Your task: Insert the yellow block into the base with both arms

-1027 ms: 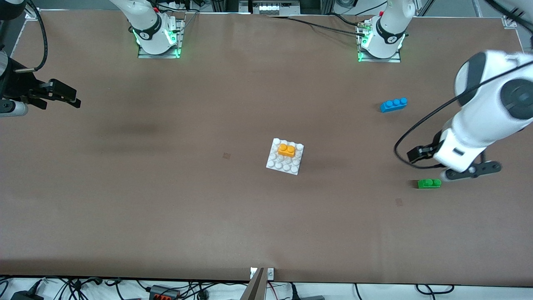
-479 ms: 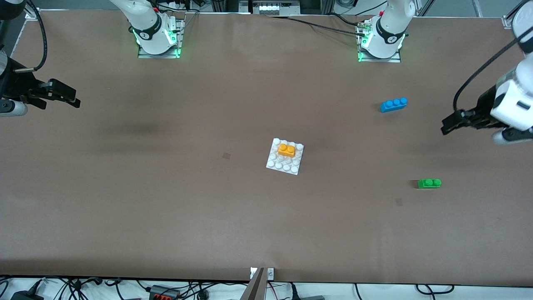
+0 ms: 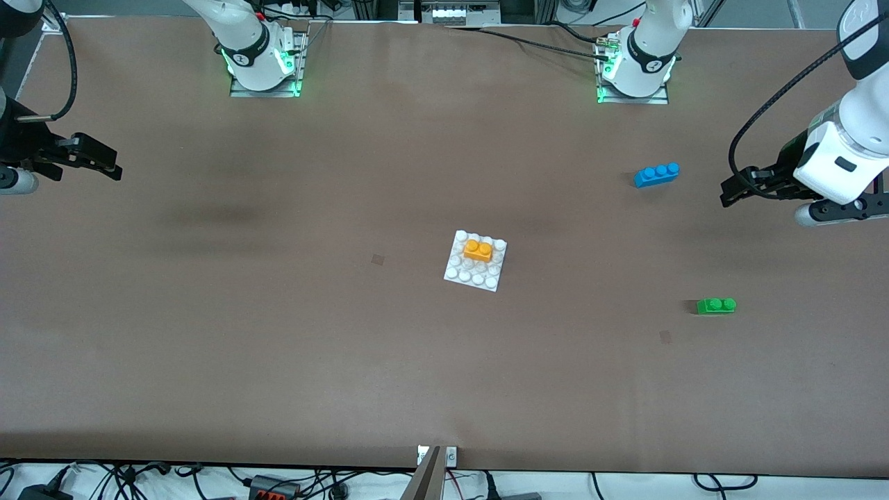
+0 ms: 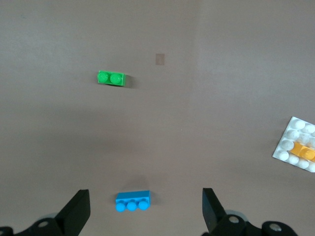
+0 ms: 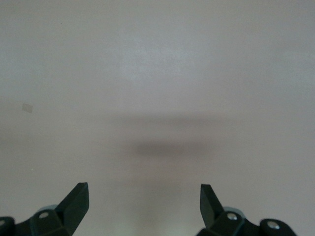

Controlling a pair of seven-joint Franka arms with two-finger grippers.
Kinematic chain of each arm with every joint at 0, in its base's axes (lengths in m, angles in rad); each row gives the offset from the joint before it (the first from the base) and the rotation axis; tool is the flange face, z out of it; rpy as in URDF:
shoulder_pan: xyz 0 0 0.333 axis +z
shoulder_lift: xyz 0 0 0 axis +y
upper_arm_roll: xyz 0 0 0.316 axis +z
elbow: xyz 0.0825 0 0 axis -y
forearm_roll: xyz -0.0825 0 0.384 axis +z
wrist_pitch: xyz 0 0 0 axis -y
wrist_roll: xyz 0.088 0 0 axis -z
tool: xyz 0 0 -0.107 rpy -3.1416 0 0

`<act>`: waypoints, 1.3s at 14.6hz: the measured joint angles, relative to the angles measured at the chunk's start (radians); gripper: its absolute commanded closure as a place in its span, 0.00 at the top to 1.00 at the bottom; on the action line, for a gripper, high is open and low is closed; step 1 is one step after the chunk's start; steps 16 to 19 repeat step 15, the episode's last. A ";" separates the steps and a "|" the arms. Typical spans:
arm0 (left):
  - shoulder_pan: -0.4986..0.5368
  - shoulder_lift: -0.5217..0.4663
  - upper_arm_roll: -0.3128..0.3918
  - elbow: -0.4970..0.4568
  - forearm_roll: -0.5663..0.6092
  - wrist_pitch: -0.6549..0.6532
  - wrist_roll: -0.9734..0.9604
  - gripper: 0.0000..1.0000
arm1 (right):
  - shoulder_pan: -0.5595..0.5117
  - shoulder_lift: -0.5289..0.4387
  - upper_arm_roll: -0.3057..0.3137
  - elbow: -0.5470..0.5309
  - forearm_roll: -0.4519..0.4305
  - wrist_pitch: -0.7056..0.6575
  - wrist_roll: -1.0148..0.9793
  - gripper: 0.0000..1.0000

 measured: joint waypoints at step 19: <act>-0.060 -0.004 0.052 0.032 0.000 -0.053 0.012 1.00 | 0.001 0.000 0.004 0.000 0.000 0.000 0.000 1.00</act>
